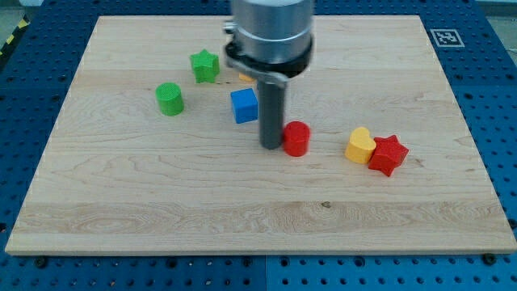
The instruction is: Move the yellow hexagon beside the blue triangle
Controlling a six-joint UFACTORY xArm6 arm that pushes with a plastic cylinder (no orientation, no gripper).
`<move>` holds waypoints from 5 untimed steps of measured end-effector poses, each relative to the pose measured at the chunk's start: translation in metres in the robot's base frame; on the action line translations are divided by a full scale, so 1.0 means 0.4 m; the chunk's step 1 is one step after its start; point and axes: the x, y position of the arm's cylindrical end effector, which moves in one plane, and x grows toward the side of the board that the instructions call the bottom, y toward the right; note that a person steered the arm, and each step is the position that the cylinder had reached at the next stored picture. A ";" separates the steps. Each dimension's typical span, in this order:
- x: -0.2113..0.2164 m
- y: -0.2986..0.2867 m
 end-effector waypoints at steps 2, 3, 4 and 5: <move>0.000 0.155; 0.000 0.161; -0.001 0.159; -0.156 0.159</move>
